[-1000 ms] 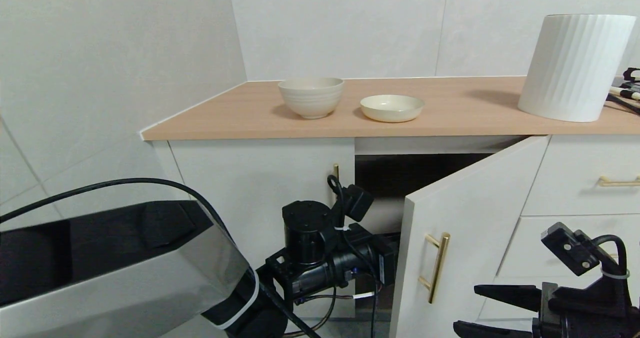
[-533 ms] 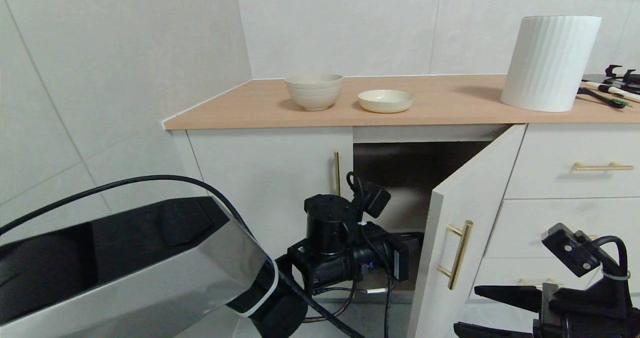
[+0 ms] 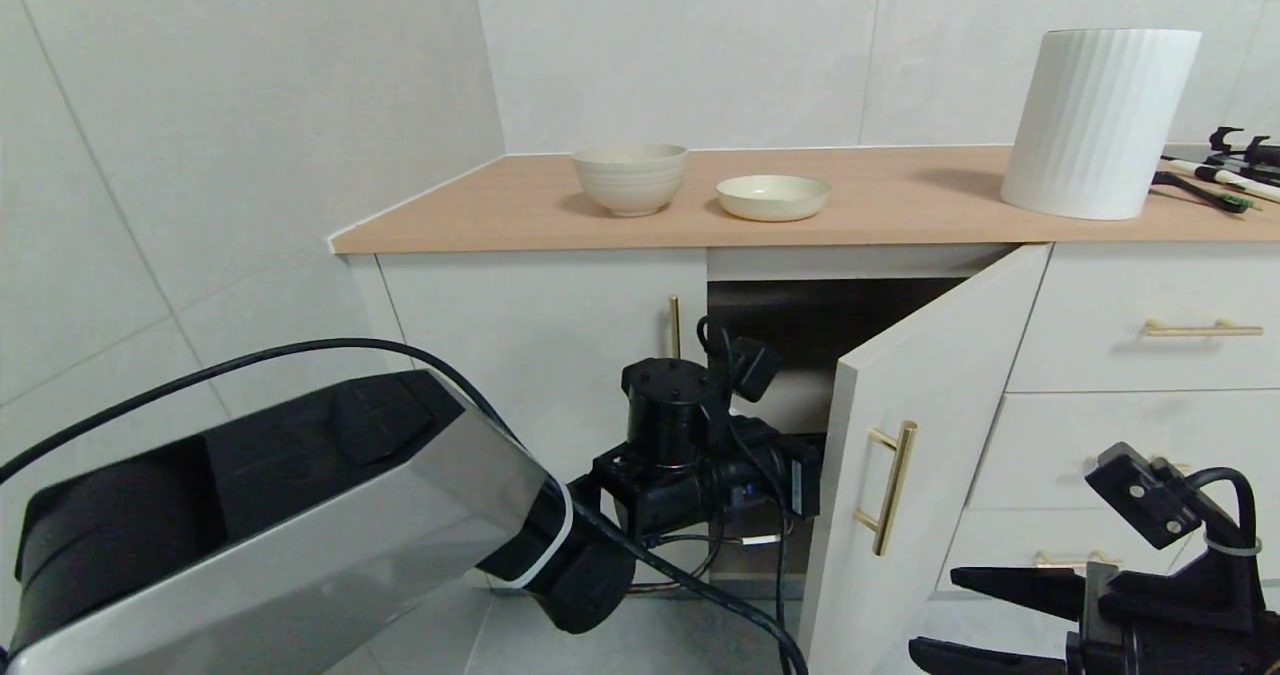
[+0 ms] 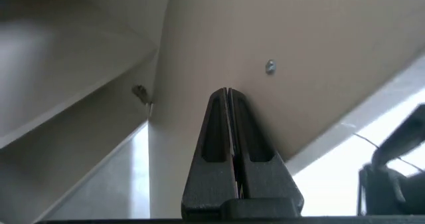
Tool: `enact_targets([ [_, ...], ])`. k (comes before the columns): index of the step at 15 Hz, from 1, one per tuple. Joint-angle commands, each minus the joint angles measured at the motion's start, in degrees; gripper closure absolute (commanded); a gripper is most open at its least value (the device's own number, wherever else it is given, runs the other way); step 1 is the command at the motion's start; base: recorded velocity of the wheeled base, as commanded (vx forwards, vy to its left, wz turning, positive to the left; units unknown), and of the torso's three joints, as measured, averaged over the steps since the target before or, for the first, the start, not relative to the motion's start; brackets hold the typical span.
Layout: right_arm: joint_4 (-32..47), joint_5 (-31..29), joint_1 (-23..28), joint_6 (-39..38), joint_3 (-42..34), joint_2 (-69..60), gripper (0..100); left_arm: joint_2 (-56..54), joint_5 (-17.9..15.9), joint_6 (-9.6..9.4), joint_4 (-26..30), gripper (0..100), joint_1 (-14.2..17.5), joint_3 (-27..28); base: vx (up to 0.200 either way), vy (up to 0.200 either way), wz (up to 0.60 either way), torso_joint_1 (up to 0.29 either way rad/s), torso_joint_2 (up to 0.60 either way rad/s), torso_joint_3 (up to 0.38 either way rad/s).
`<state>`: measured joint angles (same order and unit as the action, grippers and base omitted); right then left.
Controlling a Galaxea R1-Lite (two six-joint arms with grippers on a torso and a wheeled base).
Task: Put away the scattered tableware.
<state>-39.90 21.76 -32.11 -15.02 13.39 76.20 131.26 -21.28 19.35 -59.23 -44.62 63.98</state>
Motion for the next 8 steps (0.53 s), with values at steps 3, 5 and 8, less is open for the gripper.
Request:
enact_targets([
  [3, 0.0, 0.04, -0.15, -0.01, -0.03, -0.09, 0, 1.99, -0.16, 0.08, 2.19, 100, -0.03, 5.72, 0.0, 0.0, 0.0, 0.0, 0.0, 0.0],
  [5, 0.0, 0.04, -0.15, -0.01, -0.03, 0.0, 0, 4.01, -0.16, 1.22, 5.71, 100, 0.06, 10.91, 0.0, 0.0, 0.0, 0.0, 0.0, 0.0],
  [8, -0.09, 0.12, -0.23, -0.01, 0.15, -0.88, 0, 4.89, -0.16, 3.68, 7.03, 100, -0.12, 13.37, 0.0, 0.0, 0.0, 0.0, 0.0, 0.0],
])
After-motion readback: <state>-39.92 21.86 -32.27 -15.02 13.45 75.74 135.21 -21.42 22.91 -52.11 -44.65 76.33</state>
